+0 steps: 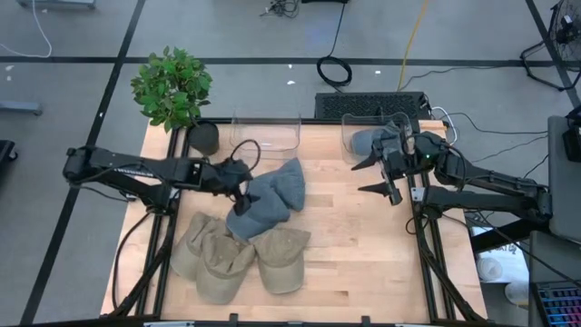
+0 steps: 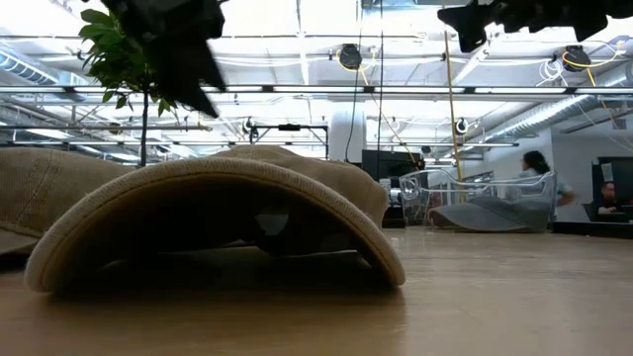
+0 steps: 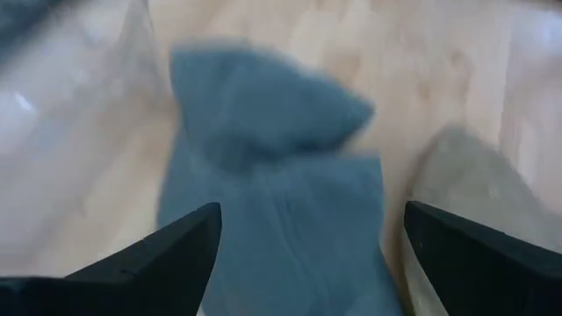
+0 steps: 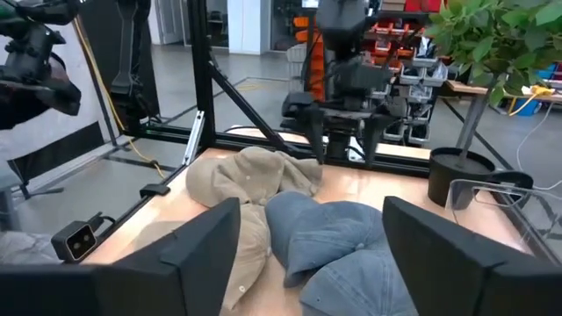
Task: Pick & Place hat
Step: Put the left blue cap into the right transparent bin
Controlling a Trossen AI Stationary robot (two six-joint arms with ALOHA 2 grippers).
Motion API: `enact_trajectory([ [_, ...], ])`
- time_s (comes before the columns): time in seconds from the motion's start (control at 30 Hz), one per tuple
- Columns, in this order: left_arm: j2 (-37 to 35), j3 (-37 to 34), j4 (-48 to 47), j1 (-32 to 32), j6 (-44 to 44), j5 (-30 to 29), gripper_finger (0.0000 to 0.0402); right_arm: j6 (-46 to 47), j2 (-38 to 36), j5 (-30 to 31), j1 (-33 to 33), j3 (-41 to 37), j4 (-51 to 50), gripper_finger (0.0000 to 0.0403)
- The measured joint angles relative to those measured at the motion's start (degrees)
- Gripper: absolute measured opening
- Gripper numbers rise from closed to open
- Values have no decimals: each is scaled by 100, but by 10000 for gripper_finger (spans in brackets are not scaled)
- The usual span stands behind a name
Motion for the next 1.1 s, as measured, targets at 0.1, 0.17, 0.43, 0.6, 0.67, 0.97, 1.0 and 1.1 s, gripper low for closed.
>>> enact_trajectory([
  [0.1,0,0,-425,-153,-590,56,365,-107,0,11,0,0,-2,279],
  [0.17,0,0,-646,-177,-1123,57,365,-200,0,10,0,0,-4,278],
  [0.43,112,2,-978,-263,-1440,93,365,-581,2,37,-17,2,-92,268],
  [0.6,346,7,-962,-274,-1336,99,365,-592,2,35,-17,3,-92,267],
  [0.67,532,7,-953,-274,-1336,93,365,-592,2,37,-20,6,-92,267],
  [0.97,1440,221,-907,-312,-1318,156,365,-592,2,37,-20,7,-90,266],
  [1.0,1533,275,-898,-338,-1278,150,365,-592,2,37,-20,7,-90,267],
  [1.1,1812,443,-897,-389,-1139,92,365,-592,2,37,-20,7,-90,266],
])
